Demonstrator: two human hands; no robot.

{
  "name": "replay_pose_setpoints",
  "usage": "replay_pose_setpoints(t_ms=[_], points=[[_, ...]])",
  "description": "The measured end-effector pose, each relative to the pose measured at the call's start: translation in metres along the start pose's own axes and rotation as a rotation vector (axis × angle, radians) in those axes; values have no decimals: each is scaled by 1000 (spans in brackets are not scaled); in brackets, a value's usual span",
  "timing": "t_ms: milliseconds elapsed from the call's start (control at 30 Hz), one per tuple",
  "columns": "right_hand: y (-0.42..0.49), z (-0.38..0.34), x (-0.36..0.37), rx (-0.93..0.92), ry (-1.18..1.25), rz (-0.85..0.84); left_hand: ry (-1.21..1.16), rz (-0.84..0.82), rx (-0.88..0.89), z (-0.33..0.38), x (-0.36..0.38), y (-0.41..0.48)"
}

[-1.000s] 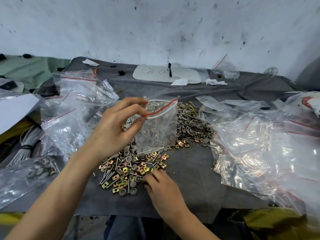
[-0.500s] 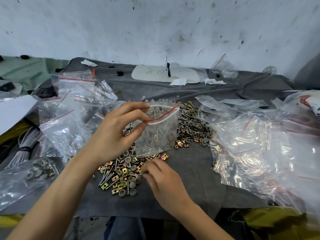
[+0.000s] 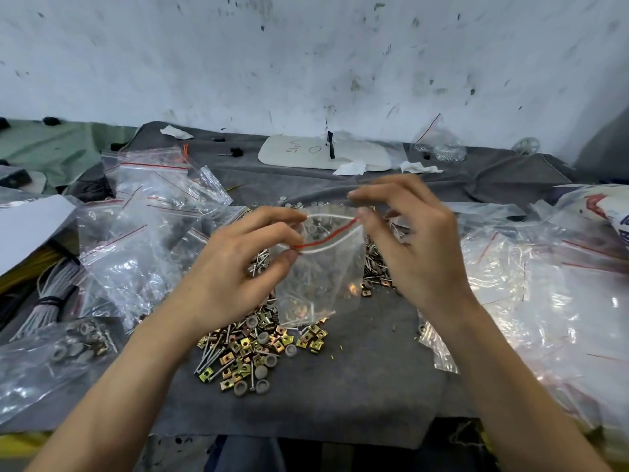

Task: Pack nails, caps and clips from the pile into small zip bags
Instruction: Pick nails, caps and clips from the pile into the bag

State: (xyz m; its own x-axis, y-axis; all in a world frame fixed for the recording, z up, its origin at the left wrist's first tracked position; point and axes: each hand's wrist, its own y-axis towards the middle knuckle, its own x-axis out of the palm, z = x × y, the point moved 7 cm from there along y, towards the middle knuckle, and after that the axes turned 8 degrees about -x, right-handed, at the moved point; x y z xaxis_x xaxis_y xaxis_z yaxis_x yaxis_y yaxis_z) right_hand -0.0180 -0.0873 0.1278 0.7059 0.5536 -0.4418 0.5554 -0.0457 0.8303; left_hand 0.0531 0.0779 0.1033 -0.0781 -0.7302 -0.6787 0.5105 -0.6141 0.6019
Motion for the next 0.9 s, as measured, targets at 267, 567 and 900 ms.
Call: replay_pose_setpoints(t_ms=[267, 567, 900], points=[[-98, 81, 53, 680, 56, -139, 24, 150, -94, -15, -12, -3], [-155, 87, 120, 686, -121, -557, 29, 161, -128, -14, -10, -6], [-146, 90, 126, 716, -138, -519, -1, 135, -108, -12, -4, -5]])
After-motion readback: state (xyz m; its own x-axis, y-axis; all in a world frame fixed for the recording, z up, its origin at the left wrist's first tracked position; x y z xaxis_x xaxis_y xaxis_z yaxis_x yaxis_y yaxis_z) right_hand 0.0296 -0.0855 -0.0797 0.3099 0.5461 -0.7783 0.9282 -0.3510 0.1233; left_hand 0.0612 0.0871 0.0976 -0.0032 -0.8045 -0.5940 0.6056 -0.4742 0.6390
